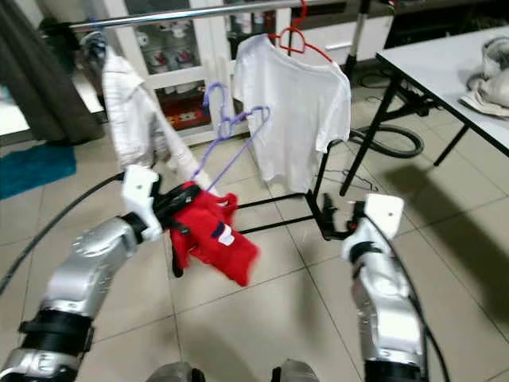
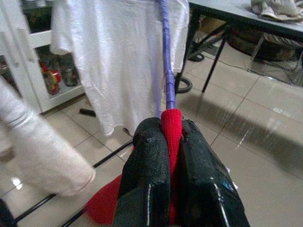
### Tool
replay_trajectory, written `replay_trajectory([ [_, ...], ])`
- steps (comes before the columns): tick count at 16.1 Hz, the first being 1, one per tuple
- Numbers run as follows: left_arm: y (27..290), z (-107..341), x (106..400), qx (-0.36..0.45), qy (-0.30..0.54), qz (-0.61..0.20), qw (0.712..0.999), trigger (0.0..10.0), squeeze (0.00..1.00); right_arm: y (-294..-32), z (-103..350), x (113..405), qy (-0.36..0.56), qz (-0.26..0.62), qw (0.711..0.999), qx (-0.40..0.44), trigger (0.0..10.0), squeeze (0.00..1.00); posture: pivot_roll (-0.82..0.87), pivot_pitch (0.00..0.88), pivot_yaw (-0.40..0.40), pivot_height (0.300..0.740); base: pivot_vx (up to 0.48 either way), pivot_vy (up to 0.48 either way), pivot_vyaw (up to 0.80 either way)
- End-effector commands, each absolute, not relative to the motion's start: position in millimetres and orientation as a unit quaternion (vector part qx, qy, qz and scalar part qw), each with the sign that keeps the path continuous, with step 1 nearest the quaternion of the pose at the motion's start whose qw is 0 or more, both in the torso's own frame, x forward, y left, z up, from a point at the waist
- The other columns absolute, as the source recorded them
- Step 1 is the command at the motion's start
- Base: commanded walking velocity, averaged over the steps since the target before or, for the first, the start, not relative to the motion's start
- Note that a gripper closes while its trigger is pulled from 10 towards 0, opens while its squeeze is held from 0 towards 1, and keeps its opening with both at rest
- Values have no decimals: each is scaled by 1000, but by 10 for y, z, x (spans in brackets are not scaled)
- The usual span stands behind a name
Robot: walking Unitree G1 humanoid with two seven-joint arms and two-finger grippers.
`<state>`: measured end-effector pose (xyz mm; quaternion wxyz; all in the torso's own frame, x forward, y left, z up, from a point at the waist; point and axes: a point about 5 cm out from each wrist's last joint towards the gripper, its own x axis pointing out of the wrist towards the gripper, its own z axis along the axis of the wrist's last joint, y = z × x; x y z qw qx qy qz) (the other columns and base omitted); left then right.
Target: Hang hanger
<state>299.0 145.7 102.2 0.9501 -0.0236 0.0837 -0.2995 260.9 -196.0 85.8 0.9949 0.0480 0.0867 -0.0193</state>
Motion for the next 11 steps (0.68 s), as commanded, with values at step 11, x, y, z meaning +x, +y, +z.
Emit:
replay_trajectory([
  [11,1861,1810,3147,17,53,-549,834,0,0,-1826,1166,2589,78,345,935,36,10000,0,-114,0,25,740,0,0,0],
])
